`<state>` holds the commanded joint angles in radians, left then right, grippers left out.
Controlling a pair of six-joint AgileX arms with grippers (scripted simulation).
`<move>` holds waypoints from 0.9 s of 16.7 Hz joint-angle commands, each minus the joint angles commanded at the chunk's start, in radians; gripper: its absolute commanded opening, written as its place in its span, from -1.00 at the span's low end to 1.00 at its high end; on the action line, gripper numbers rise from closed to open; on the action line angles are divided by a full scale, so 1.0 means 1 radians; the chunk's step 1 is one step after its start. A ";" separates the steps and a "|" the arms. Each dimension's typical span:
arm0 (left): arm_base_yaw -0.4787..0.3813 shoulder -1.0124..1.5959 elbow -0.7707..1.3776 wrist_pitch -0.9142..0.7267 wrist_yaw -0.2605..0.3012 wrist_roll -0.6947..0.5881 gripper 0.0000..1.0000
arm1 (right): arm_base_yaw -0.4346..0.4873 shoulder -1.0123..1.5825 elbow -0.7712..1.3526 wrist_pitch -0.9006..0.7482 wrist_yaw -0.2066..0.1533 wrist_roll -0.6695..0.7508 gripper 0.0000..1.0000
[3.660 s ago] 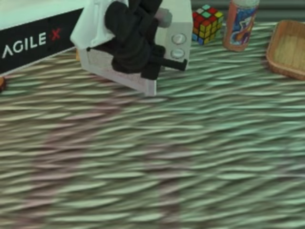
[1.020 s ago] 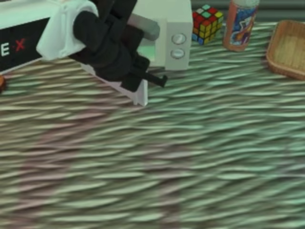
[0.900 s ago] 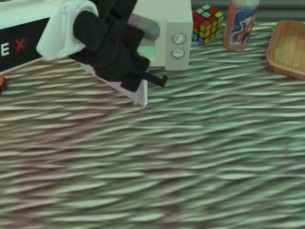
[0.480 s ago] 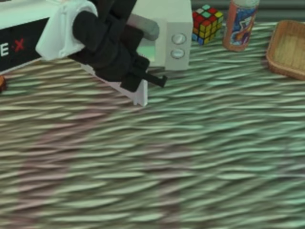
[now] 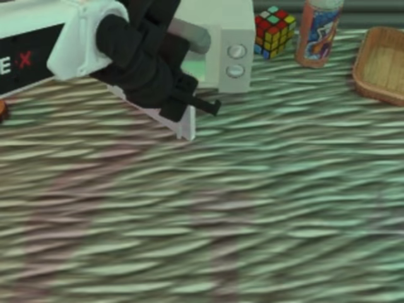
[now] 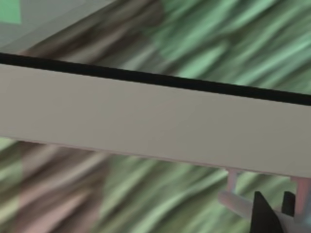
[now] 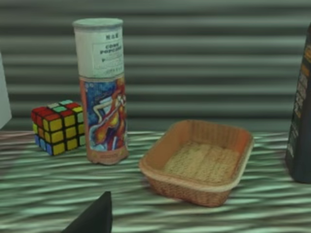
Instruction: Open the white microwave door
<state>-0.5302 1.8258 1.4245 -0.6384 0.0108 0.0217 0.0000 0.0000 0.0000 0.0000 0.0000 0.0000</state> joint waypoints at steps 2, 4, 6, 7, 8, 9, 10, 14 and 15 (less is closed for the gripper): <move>0.000 0.000 0.000 0.000 0.000 0.000 -1.00 | 0.000 0.000 0.000 0.000 0.000 0.000 1.00; 0.000 0.000 0.000 0.000 0.000 0.000 -1.00 | 0.000 0.000 0.000 0.000 0.000 0.000 1.00; 0.000 0.000 0.000 0.000 0.000 0.000 -1.00 | 0.000 0.000 0.000 0.000 0.000 0.000 1.00; -0.006 0.003 -0.004 0.000 0.007 -0.005 -1.00 | 0.000 0.000 0.000 0.000 0.000 0.000 1.00; -0.005 0.001 -0.005 0.000 0.009 -0.001 -1.00 | 0.000 0.000 0.000 0.000 0.000 0.000 1.00; -0.001 -0.005 -0.011 0.001 0.014 0.010 -1.00 | 0.000 0.000 0.000 0.000 0.000 0.000 1.00; 0.005 -0.013 -0.020 0.002 0.023 0.028 -1.00 | 0.000 0.000 0.000 0.000 0.000 0.000 1.00; 0.037 -0.050 -0.061 0.006 0.064 0.109 -1.00 | 0.000 0.000 0.000 0.000 0.000 0.000 1.00; 0.040 -0.054 -0.066 0.006 0.069 0.119 -1.00 | 0.000 0.000 0.000 0.000 0.000 0.000 1.00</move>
<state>-0.4898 1.7718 1.3583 -0.6319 0.0800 0.1404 0.0000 0.0000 0.0000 0.0000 0.0000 0.0000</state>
